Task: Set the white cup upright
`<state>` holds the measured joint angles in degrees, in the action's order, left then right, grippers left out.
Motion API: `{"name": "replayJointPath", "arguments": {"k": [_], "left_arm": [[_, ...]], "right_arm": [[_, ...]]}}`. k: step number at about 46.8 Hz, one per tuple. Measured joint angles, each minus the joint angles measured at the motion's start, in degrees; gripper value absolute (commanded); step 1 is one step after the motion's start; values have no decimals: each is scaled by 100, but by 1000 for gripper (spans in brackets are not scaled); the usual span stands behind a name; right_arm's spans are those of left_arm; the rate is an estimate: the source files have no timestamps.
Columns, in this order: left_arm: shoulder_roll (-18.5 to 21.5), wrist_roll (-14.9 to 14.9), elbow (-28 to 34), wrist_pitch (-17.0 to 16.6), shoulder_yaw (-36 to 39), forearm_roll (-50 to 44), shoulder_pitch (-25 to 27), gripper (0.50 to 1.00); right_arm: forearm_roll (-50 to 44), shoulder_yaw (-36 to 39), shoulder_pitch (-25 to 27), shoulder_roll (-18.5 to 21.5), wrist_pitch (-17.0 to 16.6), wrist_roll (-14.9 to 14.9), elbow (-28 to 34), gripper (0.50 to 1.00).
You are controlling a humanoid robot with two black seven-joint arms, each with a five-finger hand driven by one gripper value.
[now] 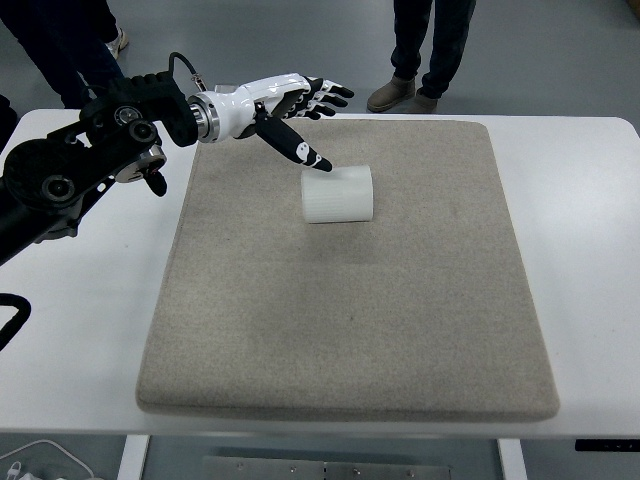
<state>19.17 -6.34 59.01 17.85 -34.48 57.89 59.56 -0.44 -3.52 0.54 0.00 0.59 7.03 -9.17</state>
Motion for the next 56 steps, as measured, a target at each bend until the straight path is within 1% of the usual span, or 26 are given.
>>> {"name": "replayJointPath", "arguments": {"k": [7,14,27,34,45,56], "left_arm": [[4,-201,191,8,220,406,75,958],[-87,-386,217,8,350,843,154,954],[-342,-832,253,0,372,984,188,949],[-488,-1006,262,-15,372,1061,182,945],[-559,-1036,201,-90,373,1362,123,943],[-789,-1029,64,-122,373,1503,91,943]], "right_arm": [[0,0,-1,0,0,0,-4,930],[0,0,-1,0,-4,0,-4,930],[0,0,-1,0,-5,0,0,930],[0,0,0,0,-1,0,-2,930],[0,0,-1,0,-2,0,-2,930],[0,0,-1,0,-2,0,-2,930]]}}
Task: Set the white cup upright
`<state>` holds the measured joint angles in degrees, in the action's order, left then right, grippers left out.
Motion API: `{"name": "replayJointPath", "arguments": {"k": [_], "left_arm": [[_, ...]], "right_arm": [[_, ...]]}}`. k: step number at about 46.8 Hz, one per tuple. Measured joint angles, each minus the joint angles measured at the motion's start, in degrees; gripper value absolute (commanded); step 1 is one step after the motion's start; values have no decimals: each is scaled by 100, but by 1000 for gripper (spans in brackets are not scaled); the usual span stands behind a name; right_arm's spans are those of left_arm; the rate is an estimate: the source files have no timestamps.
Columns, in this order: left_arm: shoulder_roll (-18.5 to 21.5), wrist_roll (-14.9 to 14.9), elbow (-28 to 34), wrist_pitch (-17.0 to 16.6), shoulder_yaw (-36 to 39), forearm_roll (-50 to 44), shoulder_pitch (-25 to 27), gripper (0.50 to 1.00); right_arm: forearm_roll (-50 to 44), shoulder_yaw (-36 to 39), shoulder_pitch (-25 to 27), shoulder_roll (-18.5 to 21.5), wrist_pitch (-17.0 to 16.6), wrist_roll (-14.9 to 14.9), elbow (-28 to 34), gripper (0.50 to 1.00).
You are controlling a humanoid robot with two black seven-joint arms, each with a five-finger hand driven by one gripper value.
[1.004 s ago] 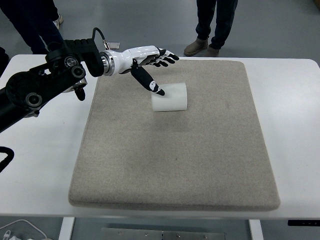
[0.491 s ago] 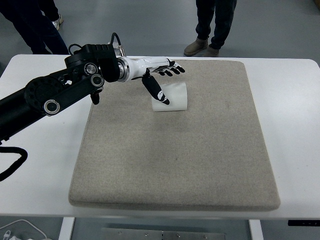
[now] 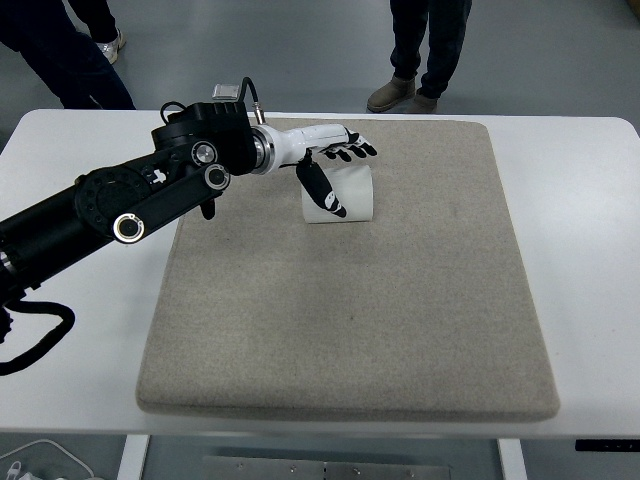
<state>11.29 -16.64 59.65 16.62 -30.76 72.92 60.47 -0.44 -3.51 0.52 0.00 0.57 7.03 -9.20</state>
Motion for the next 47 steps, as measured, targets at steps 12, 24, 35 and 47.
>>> {"name": "replayJointPath", "arguments": {"k": [12,24,35,47], "left_arm": [[-79,32,-162,-11,0,196,1,943],[-243,47,-342,-10,7,254,18,943],[-330,43,-454,-2,33,350,26,943],[-391,42,-527,-1,111,355,26,934]], "right_arm": [[0,0,0,0,0,0,0,930],[0,0,0,0,0,0,-2,930],[0,0,1,0,0,0,0,930],[0,0,1,0,1,0,0,930]]}}
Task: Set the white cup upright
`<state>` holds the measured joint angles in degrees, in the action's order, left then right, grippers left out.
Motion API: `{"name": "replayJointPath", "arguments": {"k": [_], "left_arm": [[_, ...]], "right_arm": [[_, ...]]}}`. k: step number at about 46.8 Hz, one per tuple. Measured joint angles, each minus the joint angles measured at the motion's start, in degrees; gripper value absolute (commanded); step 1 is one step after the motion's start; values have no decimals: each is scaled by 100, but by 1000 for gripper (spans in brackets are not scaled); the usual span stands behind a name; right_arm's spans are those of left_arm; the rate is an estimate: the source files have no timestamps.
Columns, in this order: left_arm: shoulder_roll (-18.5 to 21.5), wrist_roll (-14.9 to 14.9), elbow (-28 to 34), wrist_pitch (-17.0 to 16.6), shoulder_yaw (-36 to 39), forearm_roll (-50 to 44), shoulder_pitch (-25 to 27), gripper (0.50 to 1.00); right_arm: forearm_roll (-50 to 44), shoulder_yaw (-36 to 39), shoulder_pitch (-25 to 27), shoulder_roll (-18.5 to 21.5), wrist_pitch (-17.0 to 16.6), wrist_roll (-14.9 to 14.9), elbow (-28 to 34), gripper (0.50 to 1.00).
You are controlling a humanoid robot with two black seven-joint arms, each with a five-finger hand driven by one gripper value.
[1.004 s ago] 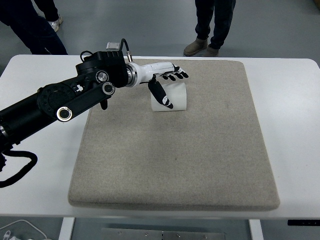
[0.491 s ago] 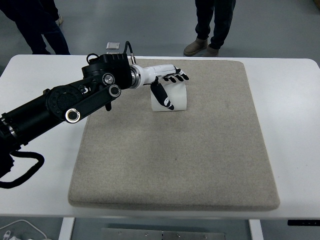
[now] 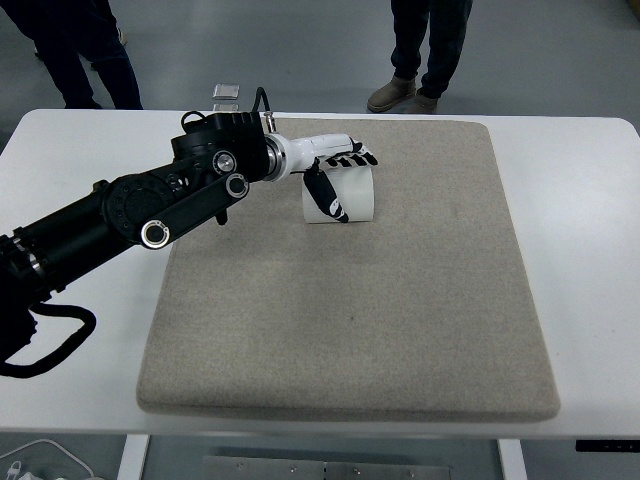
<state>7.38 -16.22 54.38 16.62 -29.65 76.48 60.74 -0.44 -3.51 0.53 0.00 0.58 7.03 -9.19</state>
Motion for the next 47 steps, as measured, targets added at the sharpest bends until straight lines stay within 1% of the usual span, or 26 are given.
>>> {"name": "replayJointPath", "arguments": {"k": [8,10,12,17,20,23,26,29,32,39,43,47], "left_arm": [[-17,-2,-6,0,53,-1,0,896],[-17,-2,-7,0,79,-1,0,868],[-17,-1,-7,0,121,-1,0,859],[-17,3,-7,0,134,-2,0,789],[-17,4,-7,0,135,-1,6,754],[-17,4,-7,0,135,-1,8,739],[-17,4,-7,0,136,-1,19,666],[-17,4,-6,1,133,-23,36,664],[-17,4,-6,17,89,-96,63,636],[1,1,-47,58,16,-299,130,636],[28,-1,-69,64,-13,-692,146,636],[73,0,-142,70,-23,-1274,255,636]], "right_arm": [[0,0,0,0,0,0,-1,930],[0,0,0,0,0,0,0,930],[0,0,0,0,-1,0,0,930],[0,0,0,0,-1,0,-1,930],[0,0,0,0,-1,0,-2,930],[0,0,0,0,-1,0,-2,930],[0,0,0,0,-1,0,-1,930],[0,0,0,0,-1,0,-1,930],[0,0,0,0,-1,0,-1,930],[0,0,-1,0,-1,0,0,930],[0,0,-1,0,-1,0,2,930],[0,0,0,0,-1,0,3,930]]}}
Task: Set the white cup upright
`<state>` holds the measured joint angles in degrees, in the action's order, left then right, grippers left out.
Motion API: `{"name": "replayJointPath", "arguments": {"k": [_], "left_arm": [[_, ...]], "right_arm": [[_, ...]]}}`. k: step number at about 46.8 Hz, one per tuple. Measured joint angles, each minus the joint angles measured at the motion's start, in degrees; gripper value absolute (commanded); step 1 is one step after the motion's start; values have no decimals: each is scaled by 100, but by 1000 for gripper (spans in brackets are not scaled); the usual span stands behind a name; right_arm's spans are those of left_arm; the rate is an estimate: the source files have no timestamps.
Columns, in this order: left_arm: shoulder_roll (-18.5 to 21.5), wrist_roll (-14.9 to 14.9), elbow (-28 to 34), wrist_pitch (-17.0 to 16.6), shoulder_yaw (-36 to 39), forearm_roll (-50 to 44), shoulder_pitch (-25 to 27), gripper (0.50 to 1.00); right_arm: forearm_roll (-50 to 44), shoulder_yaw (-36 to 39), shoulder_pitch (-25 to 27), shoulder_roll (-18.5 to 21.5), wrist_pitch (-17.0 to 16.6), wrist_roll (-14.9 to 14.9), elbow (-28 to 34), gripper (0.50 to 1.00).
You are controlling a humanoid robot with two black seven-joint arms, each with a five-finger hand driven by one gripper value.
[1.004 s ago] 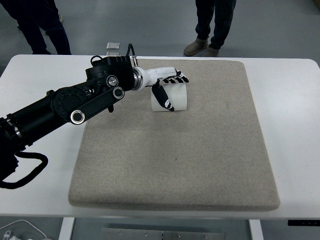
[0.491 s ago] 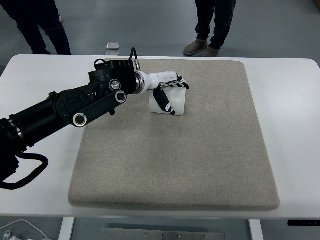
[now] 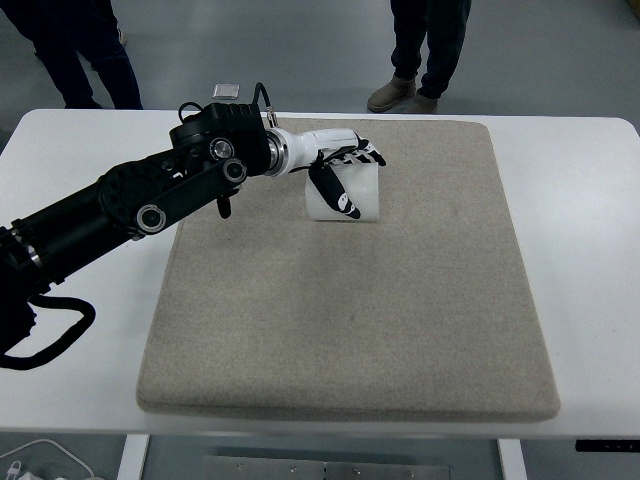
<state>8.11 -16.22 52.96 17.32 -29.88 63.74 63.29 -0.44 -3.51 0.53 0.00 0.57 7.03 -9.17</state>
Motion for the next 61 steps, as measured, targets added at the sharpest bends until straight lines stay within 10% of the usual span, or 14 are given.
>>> {"name": "replayJointPath", "arguments": {"k": [34,61], "left_arm": [[613,719,-446,578,-1385,-2664,-106,632],[806,2508,-695,738,-1844,-3283,-1033,632]], "right_arm": [[0,0,1,0,1,0,-4,930],[0,8,0,0,2,0,-3,930]]}}
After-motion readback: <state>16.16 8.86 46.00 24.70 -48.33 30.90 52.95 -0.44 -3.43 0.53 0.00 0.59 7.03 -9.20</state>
